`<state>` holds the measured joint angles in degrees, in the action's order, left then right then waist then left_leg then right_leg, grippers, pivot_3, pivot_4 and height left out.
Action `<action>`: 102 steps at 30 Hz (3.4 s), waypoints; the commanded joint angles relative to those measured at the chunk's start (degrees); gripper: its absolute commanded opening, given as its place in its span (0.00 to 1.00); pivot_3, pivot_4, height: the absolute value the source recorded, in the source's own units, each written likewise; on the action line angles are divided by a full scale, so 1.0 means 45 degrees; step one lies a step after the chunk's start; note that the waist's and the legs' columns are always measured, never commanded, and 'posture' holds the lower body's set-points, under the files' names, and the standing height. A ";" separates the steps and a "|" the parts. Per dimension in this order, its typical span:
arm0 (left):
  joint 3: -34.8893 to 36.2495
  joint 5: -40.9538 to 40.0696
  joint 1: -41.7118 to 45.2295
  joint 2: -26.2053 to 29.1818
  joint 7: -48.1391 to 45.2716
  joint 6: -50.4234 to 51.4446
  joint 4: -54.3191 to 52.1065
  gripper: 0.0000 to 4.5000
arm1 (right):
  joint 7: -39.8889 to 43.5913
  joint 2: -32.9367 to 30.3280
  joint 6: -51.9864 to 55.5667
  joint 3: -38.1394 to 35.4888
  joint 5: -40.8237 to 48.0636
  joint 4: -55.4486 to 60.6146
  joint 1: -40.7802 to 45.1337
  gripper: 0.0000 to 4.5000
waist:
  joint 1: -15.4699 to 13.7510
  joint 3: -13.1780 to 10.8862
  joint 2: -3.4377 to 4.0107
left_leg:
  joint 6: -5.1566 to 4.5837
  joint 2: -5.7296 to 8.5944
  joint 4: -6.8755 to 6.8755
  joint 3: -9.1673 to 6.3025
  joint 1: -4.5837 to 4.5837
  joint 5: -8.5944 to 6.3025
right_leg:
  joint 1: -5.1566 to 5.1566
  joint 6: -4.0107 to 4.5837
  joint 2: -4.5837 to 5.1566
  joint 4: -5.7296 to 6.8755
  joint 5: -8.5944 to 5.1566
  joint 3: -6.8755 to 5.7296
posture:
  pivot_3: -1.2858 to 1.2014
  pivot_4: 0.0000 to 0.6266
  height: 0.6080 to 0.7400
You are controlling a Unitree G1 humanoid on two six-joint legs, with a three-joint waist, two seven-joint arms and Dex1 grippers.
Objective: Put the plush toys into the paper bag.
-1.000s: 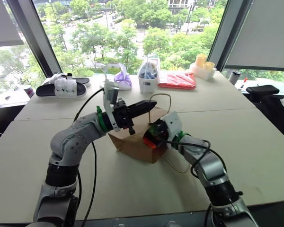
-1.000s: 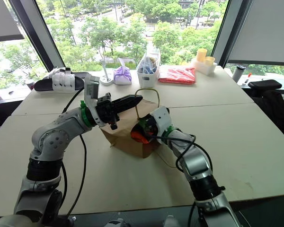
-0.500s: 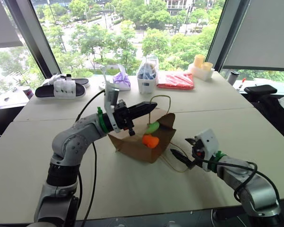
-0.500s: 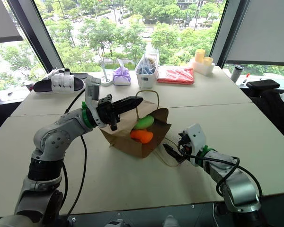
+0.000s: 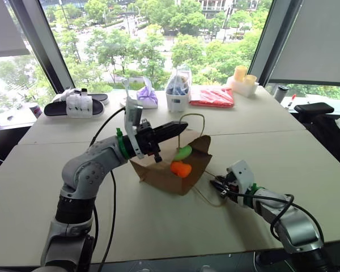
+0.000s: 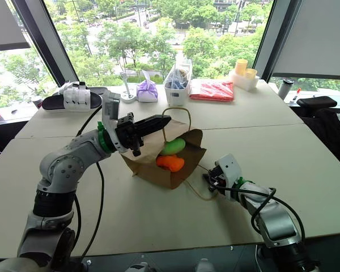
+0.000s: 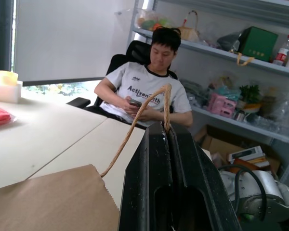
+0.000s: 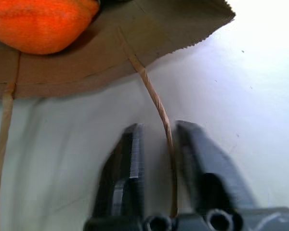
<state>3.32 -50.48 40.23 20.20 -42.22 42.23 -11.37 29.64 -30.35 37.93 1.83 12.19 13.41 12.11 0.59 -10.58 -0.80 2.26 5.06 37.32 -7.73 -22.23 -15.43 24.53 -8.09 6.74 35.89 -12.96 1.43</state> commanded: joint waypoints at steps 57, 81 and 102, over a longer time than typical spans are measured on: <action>0.0067 0.1585 0.0610 0.1427 -0.1883 0.0237 0.1999 0.99 | -0.0262 -0.3412 0.4924 -0.5786 0.8623 0.4863 0.3644 1.00 | 0.0019 -0.0003 0.0003 | -0.0016 -0.0004 -0.0012 -0.0014 -0.0029 -0.0009 | 0.0014 -0.0003 0.0001 -0.0052 0.0002 -0.0013 | 0.52 0.24 1.00; -0.0458 0.1824 -0.1182 0.2680 -0.3895 0.0314 0.1917 1.00 | -0.3190 -0.1137 0.4105 -0.5179 0.9295 0.7217 -0.2267 0.36 | -0.0186 0.0004 -0.0002 | -0.0042 -0.0018 -0.0006 0.0012 -0.0006 -0.0023 | -0.0026 -0.0001 0.0002 -0.0073 0.0003 -0.0004 | 0.52 0.24 1.00; -0.2241 0.4409 -0.0692 0.0538 -0.3914 -0.2344 0.3308 1.00 | -0.2995 0.0276 0.2366 -0.0501 0.5476 0.4723 0.0439 0.02 | -0.0273 0.0004 -0.0001 | -0.0037 -0.0003 -0.0008 -0.0011 -0.0014 -0.0021 | -0.0018 0.0000 0.0005 -0.0071 0.0004 -0.0013 | 0.52 0.24 1.00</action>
<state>-6.23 -32.22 35.89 23.35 -60.55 34.27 3.27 15.68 -29.39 49.59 0.44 36.96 33.29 13.65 -0.64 -10.56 -0.81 2.09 5.04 37.29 -7.77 -22.29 -15.52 24.45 -8.09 6.76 35.56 -12.94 1.37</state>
